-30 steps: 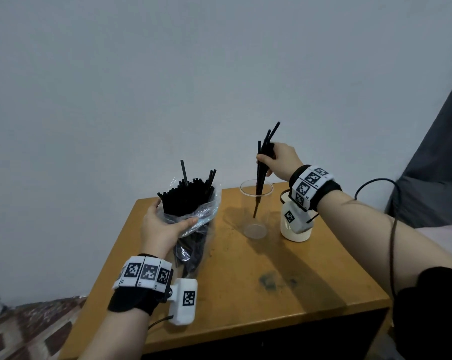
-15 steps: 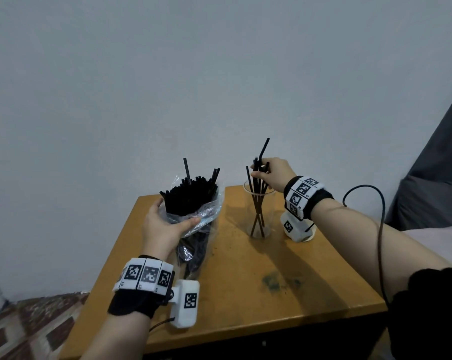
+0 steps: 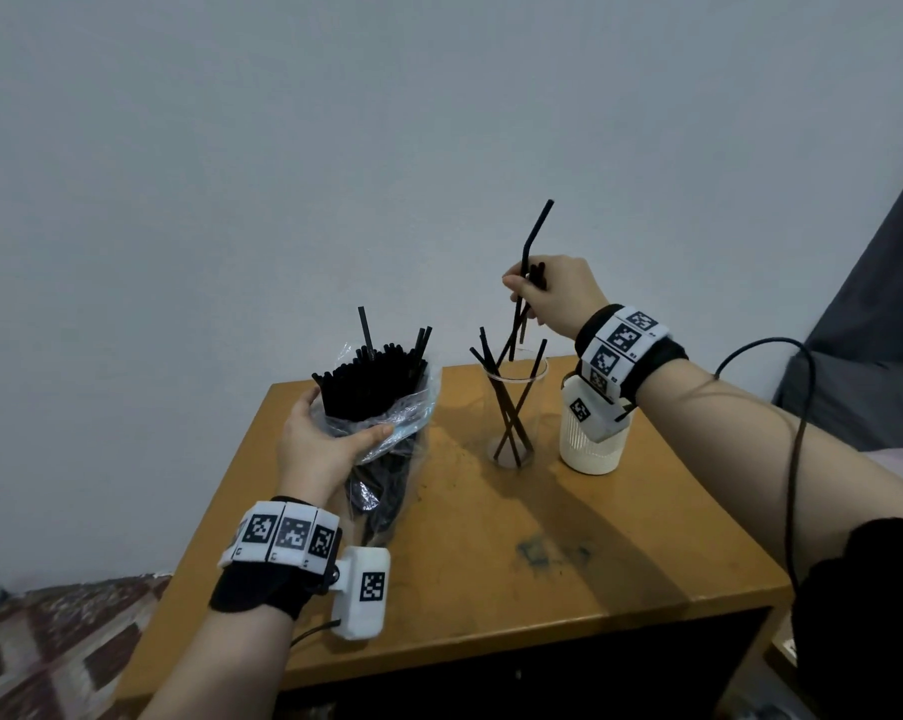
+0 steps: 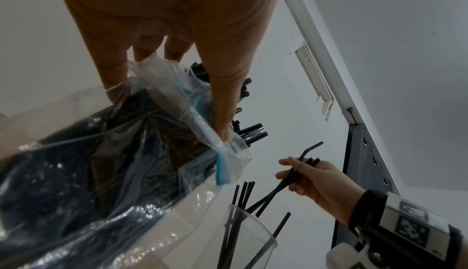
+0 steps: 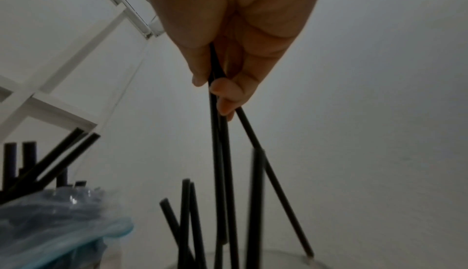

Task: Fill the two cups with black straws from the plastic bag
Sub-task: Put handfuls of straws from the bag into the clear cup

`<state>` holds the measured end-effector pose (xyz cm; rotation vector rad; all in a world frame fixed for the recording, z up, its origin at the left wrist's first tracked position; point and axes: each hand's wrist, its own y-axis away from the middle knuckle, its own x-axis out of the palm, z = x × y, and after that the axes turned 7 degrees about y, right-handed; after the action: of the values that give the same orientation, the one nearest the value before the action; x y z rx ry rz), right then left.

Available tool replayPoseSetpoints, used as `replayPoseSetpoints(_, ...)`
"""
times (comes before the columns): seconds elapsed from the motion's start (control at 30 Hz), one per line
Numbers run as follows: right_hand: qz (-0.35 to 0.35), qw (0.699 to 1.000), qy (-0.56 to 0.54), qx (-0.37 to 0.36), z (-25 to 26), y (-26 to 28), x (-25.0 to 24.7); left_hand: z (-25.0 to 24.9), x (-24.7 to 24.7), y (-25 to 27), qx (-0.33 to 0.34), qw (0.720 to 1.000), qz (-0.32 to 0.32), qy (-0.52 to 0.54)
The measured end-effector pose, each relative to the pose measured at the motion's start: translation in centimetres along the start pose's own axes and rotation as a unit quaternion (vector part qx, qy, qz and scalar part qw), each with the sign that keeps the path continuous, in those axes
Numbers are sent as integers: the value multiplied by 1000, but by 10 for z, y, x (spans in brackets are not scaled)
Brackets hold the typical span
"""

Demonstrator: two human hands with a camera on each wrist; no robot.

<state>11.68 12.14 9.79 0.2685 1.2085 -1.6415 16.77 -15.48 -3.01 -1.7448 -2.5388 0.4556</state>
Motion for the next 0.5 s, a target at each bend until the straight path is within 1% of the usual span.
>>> replayPoseSetpoints(0.13, 17, 999, -27, 4, 5, -1, -8, 1, 0, 0, 1, 1000, 0, -8)
replayPoseSetpoints(0.33, 52, 997, -50, 3, 3, 8, -7, -1, 1, 2, 2, 1000, 1, -4)
replayPoseSetpoints(0.4, 48, 997, -64, 6, 2, 10, -6, -2, 1, 3, -1, 1000, 1, -2)
replayPoseSetpoints(0.5, 16, 998, -67, -8, 4, 12, -9, -2, -1, 4, -9, 1000, 1, -1)
